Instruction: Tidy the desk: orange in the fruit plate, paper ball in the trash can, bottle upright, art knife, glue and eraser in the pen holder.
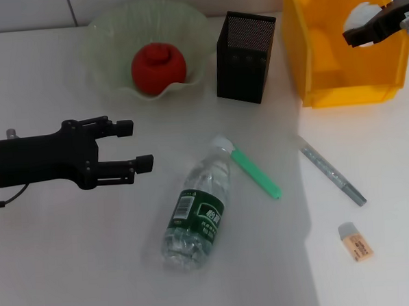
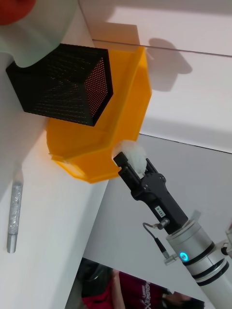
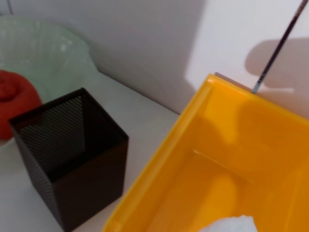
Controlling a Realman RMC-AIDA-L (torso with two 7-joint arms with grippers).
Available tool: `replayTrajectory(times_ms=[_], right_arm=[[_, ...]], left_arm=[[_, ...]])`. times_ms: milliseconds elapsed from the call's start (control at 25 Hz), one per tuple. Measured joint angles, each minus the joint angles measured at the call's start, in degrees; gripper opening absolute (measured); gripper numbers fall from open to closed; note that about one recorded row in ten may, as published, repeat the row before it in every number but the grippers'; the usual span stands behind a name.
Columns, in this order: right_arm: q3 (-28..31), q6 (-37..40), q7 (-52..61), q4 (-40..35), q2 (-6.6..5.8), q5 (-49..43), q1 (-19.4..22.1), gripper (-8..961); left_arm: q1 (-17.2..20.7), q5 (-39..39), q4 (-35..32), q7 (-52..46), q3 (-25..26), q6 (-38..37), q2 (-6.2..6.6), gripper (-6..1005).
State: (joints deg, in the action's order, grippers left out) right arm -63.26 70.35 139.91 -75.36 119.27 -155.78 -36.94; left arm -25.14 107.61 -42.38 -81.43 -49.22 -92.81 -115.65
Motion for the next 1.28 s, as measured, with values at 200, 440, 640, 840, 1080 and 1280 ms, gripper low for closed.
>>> replayTrajectory(times_ms=[200,440,640,840,1080,1280], right_arm=[[0.55,0.38,-2.24,-1.38,-0.1,5.75,2.17,637],[0.25,0.52,-3.36,-6.61,0.01,9.87,6.95,682],[1.75,2.47,-14.35,-9.52,-0.11,31.58,18.1,684],[7.59,10.87,-33.26,2.23,0.02,50.95,25.05,683],[21.11,20.63,-56.08,28.9,-1.0,55.4,24.96,683],[21.3,22.63,-62.52,36.48,-1.8,54.8,24.71,682]], left_arm=[[-0.34,0.26,0.04,-0.27,0.0,0.59,-0.12,841],[-0.86,0.34,-0.92,-3.37,-0.24,0.36,0.07,841],[-1.2,2.25,-6.36,-13.92,-0.62,-0.42,0.61,841],[-2.65,13.28,-23.55,-37.27,-4.93,-1.15,-1.8,839],[-6.79,24.23,-36.41,-60.64,-20.38,1.1,-3.01,825],[-15.32,28.79,-36.35,-73.13,-31.86,2.47,-3.52,813]])
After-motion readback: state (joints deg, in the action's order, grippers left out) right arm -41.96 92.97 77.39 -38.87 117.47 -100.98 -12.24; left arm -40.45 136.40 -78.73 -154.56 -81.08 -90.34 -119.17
